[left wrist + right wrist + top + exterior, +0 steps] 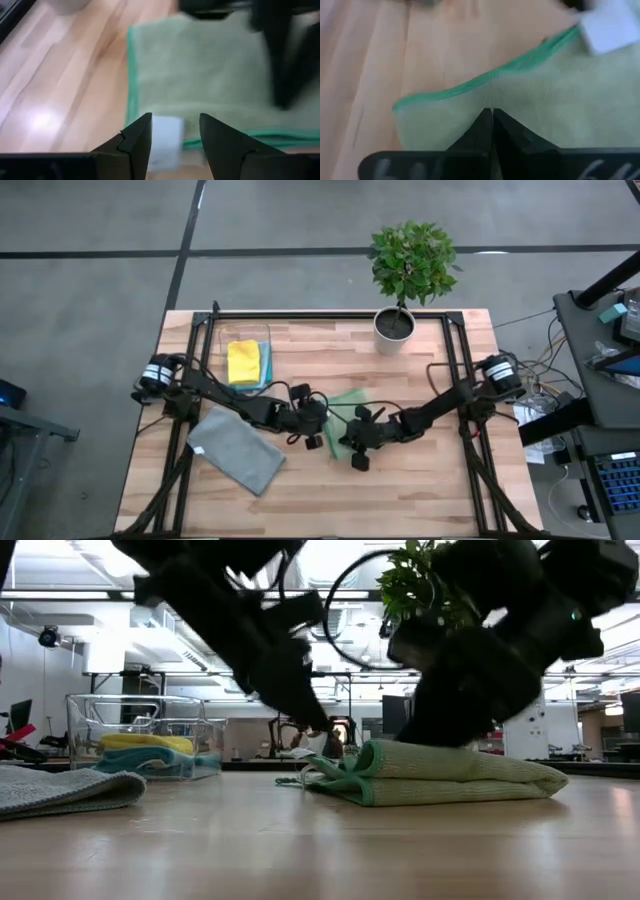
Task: Fold microfiber towels
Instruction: Fold the light green microfiber towel
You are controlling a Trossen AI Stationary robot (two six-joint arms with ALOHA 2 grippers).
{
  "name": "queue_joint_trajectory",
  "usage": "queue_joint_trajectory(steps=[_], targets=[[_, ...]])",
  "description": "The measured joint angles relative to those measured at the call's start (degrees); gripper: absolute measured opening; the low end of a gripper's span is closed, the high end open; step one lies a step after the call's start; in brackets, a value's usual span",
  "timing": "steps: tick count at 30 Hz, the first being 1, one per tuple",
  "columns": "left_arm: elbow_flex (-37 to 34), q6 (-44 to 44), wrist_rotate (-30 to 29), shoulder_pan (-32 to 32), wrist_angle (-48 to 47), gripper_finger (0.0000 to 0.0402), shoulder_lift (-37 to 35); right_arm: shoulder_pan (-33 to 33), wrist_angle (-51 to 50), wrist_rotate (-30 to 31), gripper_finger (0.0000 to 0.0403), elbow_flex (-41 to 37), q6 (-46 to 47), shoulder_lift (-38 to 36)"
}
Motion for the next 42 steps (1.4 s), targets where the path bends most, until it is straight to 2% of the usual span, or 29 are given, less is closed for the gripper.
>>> queue_joint_trajectory(steps=[4,10,18,26,29,33,38,42], targets=[[-0.89,-0.52,-1.58,0.64,0.49,0.015,1.4,0.11,0.12,-1.26,0.0009,0.75,0.92,2.45],[-2.75,-2.93,-1.39,1.5,-0.32,0.015,4.26,0.52,-0.89,-1.36,0.0009,1.09,0.1,1.43],[-3.03,-4.77,-1.48,1.82,-1.63,0.015,2.36,1.05,-4.65,-1.51,0.0009,1.09,-4.22,-5.04],[-2.91,-3.31,-1.27,1.56,-1.84,0.015,-1.64,2.78,-17.18,-2.05,0.0012,0.85,-10.18,-14.67],[-2.82,-3.04,-1.19,1.28,-0.17,0.015,-2.41,3.16,-23.02,-4.83,0.0031,0.77,-11.04,-17.67],[-2.81,-3.11,-1.19,0.75,0.95,0.015,-2.98,3.37,-27.95,-7.32,0.0081,0.49,-9.93,-19.71],[-2.89,-3.11,-1.12,0.21,2.41,0.015,-3.33,4.48,-26.02,-7.33,0.0145,-1.56,-10.43,-18.74],[-2.85,-3.1,-1.12,0.2,3.38,0.015,-3.33,5.09,-22.24,-7.3,0.0175,-2.3,-10.38,-15.59]])
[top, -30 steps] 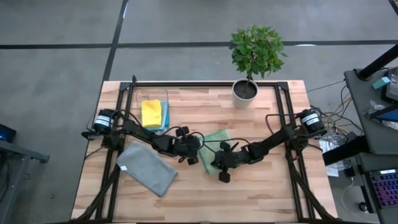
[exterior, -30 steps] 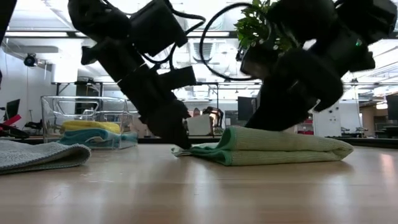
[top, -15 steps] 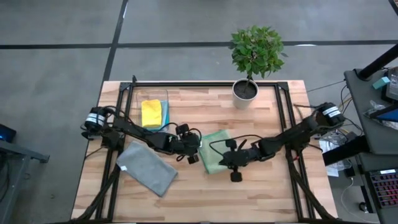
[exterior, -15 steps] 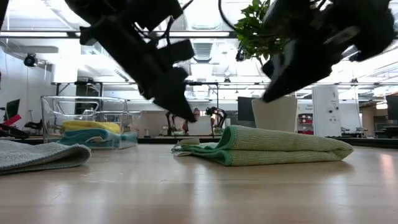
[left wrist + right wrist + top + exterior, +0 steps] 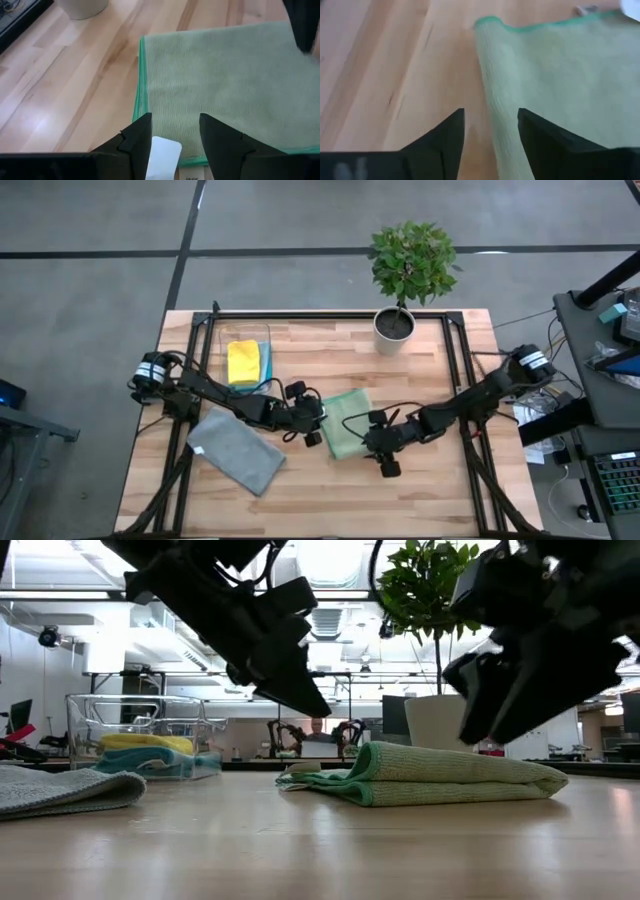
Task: Fold microfiber towels
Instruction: Fold the light green microfiber towel
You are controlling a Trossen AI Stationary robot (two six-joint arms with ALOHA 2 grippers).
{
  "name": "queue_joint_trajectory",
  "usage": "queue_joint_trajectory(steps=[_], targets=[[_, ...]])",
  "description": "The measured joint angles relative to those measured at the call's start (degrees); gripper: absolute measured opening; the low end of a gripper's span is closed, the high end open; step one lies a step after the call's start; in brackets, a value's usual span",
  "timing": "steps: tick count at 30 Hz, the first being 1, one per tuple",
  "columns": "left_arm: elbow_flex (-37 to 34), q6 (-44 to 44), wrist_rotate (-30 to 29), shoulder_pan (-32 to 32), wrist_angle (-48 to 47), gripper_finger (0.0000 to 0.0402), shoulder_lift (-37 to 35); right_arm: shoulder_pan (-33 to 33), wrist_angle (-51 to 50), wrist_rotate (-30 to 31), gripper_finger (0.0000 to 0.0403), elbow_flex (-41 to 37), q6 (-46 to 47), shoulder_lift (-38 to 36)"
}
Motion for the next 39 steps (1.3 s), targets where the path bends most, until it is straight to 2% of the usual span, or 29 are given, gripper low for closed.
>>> queue_joint_trajectory(steps=[6,10,14,20,26,30,35,39], targets=[[-0.28,0.1,-0.01,0.0,0.15,0.015,0.01,0.05,5.65,0.05,0.0184,-0.08,-0.45,6.75],[-0.37,0.13,-0.01,0.0,0.12,0.015,0.02,0.05,6.82,1.94,0.017,0.34,-0.76,9.66],[-0.39,0.16,-0.01,0.0,0.19,0.015,0.02,0.08,7.37,4.04,0.0129,0.5,-0.84,11.24],[-0.51,0.17,-0.06,0.02,0.19,0.015,0.07,-0.02,7.65,5.39,0.0029,0.62,-2.91,12.7],[-0.68,0.17,-0.28,0.15,0.17,0.015,0.07,-0.05,6.76,5.44,0.0012,0.46,-4.93,10.51],[-0.82,0.27,-0.9,0.22,0.19,0.015,0.07,-0.06,4.98,1.61,0.001,0.13,-4.65,6.46],[-1.6,1.09,-2.65,0.22,0.7,0.015,1.88,0.05,5.21,-8.37,0.0009,0.25,-1.58,1.58],[-1.5,1.32,-2.83,0.22,4.66,0.015,5.38,0.02,5.71,-13.65,0.0009,0.29,2.21,-0.79]])
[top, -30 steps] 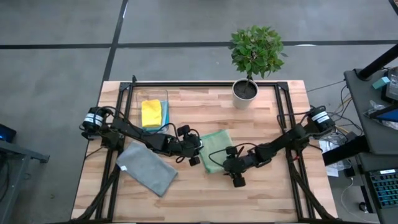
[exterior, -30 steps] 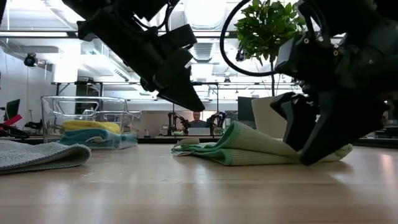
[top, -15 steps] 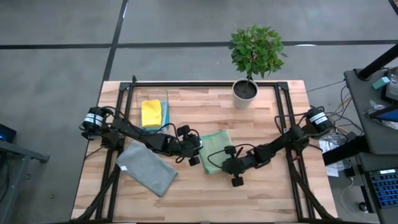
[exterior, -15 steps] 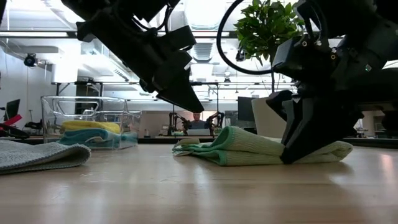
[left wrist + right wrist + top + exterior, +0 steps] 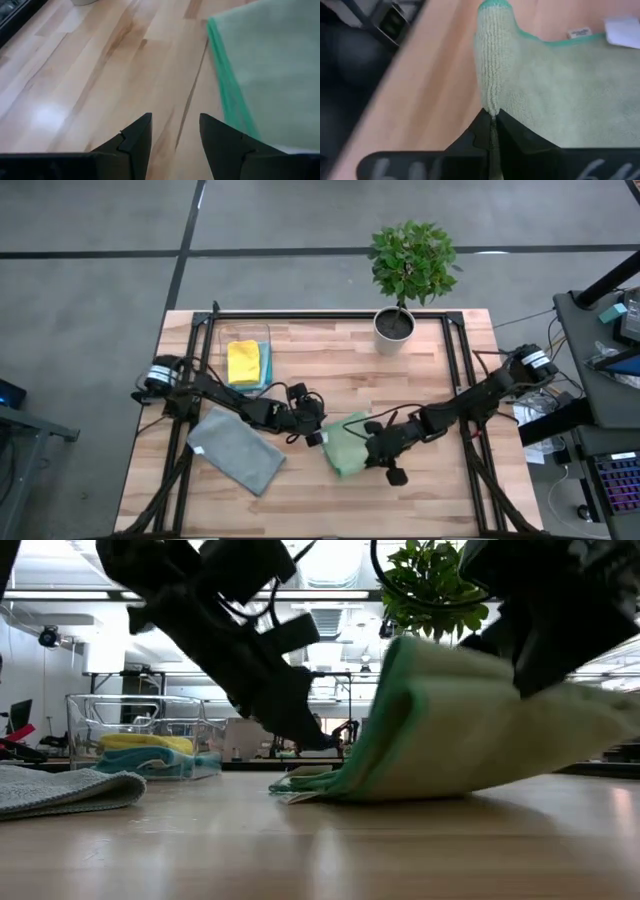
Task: Fold microfiber towels
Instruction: Fold the light green microfiber towel
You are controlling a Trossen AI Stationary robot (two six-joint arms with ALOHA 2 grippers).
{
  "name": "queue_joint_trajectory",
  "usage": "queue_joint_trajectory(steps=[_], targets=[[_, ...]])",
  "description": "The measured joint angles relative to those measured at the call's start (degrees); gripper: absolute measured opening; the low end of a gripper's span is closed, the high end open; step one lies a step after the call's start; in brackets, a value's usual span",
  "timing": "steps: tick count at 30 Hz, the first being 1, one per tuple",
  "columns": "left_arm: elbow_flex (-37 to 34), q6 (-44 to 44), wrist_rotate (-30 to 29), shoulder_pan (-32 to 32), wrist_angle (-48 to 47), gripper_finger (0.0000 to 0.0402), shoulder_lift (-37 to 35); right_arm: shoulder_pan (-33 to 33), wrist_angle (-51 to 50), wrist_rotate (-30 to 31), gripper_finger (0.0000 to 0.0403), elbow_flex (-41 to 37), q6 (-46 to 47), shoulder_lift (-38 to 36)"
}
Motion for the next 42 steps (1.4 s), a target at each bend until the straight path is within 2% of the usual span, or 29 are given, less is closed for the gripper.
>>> queue_joint_trajectory(steps=[7,13,18,24,30,37,42], targets=[[0.12,-0.05,3.72,-0.02,4.93,0.015,4.79,-0.02,0.08,-2.45,0.0009,0.16,2.49,-1.35],[0.2,0.05,7.64,-0.11,8.79,0.015,7.53,-1.32,-5.45,-2.94,0.0009,4.77,1.11,-0.78],[0.23,0.98,8.55,-0.11,9.43,0.015,7.94,-4.4,-11.85,-5.51,0.0009,8.17,-1.27,-0.7],[0.3,1.91,9.11,-0.13,9.41,0.015,7.94,-9.38,-12.73,-8.87,0.0009,9.38,-6.35,-0.7],[0.3,2.15,9.25,-0.11,9.45,0.015,7.96,-13.16,-12.4,-8.85,0.0009,9.4,-10.71,0.56],[0.32,3.39,9.46,-0.11,10.29,0.015,8.0,-15.61,-12.52,-8.66,0.0009,11.24,-16.67,7.57],[0.32,3.38,10.51,-0.11,10.31,0.015,8.0,-16.99,-14.88,-4.03,0.0009,14.5,-22.36,10.96]])
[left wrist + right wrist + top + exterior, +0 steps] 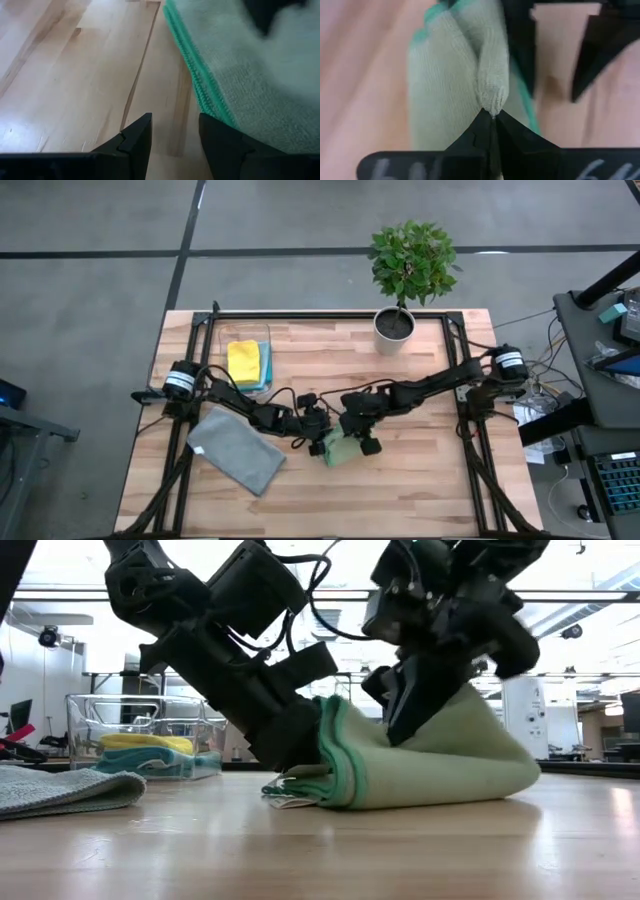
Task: Fold microfiber towels
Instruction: Fold the light green microfiber towel
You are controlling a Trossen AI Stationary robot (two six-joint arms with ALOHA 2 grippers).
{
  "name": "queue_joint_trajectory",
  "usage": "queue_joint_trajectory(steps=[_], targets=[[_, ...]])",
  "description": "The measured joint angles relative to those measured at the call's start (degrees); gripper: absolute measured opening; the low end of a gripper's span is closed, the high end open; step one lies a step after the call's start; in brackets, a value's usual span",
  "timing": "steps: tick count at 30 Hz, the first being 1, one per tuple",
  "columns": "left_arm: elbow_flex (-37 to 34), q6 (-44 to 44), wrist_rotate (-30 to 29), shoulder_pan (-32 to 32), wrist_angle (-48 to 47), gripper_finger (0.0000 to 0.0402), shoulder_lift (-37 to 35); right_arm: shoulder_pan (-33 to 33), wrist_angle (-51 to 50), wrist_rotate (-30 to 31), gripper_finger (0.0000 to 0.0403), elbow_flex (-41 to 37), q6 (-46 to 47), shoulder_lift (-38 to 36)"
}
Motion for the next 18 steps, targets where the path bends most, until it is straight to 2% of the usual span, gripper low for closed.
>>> queue_joint_trajectory(steps=[4,11,18], targets=[[0.0,-0.17,0.26,0.0,0.02,0.015,-0.01,-0.52,-1.51,2.66,0.0009,1.92,-4.25,2.24],[0.02,-0.2,0.75,-0.13,-1.3,0.015,-0.81,-0.92,-2.48,3.15,0.0009,3.04,-6.42,4.75],[0.02,-0.63,0.73,-0.86,-13.88,0.015,-7.78,-1.17,-2.57,3.24,0.0009,2.86,-6.3,5.06]])
